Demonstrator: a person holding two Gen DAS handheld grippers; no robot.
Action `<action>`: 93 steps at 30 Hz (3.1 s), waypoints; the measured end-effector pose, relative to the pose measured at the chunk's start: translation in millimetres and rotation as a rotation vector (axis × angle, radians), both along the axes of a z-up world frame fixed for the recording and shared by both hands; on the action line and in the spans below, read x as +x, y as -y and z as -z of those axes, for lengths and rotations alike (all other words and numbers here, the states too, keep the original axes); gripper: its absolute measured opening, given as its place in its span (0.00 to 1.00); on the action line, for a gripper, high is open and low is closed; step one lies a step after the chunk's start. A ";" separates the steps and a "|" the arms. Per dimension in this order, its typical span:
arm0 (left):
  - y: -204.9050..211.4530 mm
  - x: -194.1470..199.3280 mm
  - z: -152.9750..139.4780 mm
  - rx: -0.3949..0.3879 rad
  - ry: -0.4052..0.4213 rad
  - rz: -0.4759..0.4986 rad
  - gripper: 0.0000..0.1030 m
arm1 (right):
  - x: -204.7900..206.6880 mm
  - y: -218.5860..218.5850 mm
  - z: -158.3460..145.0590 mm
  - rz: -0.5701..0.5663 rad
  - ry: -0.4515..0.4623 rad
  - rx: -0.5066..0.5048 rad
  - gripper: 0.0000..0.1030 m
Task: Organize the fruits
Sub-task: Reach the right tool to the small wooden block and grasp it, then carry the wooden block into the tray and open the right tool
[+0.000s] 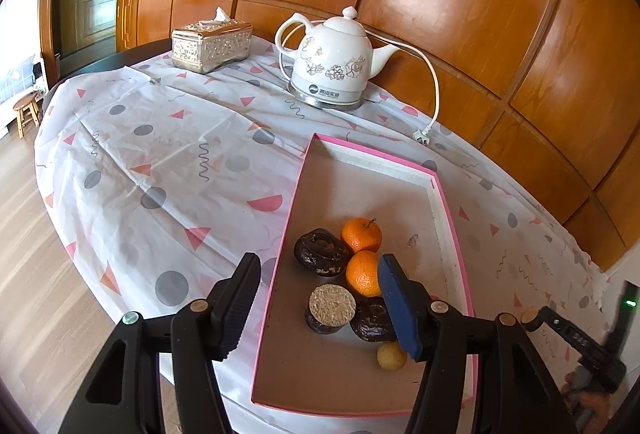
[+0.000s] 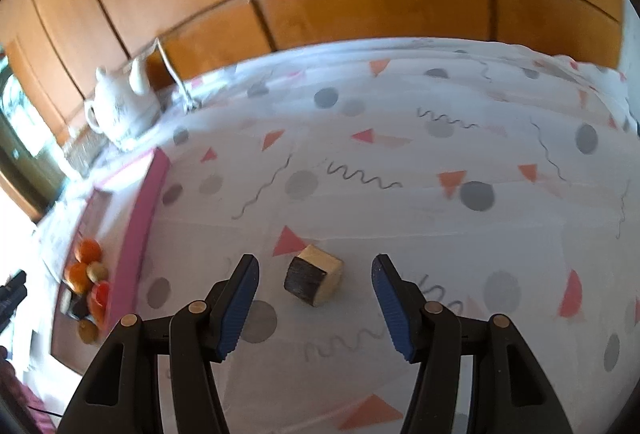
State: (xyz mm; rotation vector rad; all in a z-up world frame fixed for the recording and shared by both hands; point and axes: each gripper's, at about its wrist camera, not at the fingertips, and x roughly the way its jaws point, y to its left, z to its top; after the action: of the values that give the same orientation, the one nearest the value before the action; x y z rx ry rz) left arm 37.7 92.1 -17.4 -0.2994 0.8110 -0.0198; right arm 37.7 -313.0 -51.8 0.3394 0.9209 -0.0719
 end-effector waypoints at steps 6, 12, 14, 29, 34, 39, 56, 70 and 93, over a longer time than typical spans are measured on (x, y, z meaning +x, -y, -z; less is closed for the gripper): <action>-3.1 -0.9 -4.3 -0.001 0.013 -0.009 0.60 | 13.5 -4.5 15.3 -0.011 -0.049 0.006 0.58; -3.4 -1.5 -4.8 0.003 0.008 -0.015 0.60 | 13.6 -5.5 21.5 -0.011 -0.070 -0.022 0.34; -2.9 -1.7 -4.5 0.005 0.006 -0.013 0.60 | 12.8 -3.5 22.8 -0.009 -0.067 -0.019 0.32; -2.5 -8.6 -4.9 -0.009 0.010 0.005 0.60 | 10.1 -21.2 14.4 -0.094 -0.051 -0.060 0.26; -3.8 -11.5 -5.1 -0.014 0.012 0.002 0.60 | 6.0 -29.5 9.0 -0.125 -0.035 -0.072 0.26; -7.1 -14.6 -7.7 -0.019 0.023 -0.009 0.60 | 3.3 -36.8 3.0 -0.152 -0.023 -0.053 0.26; -42.6 -11.9 -5.0 -0.040 0.020 -0.100 0.60 | 24.9 -123.2 -48.3 -0.454 0.076 0.034 0.26; -41.1 -8.5 10.0 -0.045 -0.024 -0.087 0.60 | 69.8 -211.0 -18.9 -0.625 -0.011 -0.056 0.26; -28.5 -9.9 11.5 -0.027 -0.029 -0.056 0.64 | 54.9 -202.4 -23.0 -0.564 0.012 -0.041 0.33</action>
State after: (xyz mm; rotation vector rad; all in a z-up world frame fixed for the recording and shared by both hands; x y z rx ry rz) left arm 27.7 120.6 -28.9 -0.3481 0.8312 0.0262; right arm 92.6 -110.7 -28.8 0.0336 0.9735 0.4279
